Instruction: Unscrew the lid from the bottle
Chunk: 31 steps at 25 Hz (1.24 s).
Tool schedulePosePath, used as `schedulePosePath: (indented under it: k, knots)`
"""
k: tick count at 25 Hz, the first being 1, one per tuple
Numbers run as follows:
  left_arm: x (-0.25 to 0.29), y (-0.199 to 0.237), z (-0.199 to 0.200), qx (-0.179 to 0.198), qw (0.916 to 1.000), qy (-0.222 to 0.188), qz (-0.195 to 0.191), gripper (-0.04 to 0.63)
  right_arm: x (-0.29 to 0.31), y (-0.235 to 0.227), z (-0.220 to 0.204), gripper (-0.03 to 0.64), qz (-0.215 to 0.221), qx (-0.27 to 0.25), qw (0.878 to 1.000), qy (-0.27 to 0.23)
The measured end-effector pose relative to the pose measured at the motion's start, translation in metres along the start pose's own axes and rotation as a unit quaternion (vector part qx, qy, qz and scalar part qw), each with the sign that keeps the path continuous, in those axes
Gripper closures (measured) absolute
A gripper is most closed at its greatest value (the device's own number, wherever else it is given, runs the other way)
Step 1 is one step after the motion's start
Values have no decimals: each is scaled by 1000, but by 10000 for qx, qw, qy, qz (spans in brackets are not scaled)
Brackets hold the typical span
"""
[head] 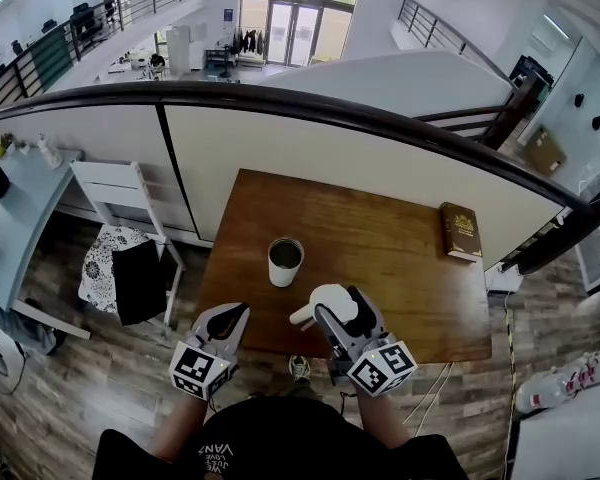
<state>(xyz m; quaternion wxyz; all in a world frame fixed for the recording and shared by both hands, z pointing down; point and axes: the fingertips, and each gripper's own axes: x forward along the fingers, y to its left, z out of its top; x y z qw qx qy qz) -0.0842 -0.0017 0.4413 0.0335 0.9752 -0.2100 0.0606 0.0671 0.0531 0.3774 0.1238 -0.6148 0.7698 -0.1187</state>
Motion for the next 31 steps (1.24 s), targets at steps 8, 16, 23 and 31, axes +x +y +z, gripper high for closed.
schedulePosePath:
  k: [8, 16, 23, 31]
  knots:
    - [-15, -13, -4, 12, 9999, 95, -137, 584, -1, 23, -27, 278, 100, 65, 9997, 212]
    - [-30, -16, -9, 11, 9999, 143, -77, 584, -4, 35, -42, 278, 123, 68, 9993, 355]
    - [-30, -16, -10, 30, 9999, 160, -55, 584, -3, 33, -43, 278, 133, 48, 9991, 409]
    - [-26, -17, -11, -10, 9998, 191, -57, 584, -2, 32, -37, 278, 184, 43, 9990, 400]
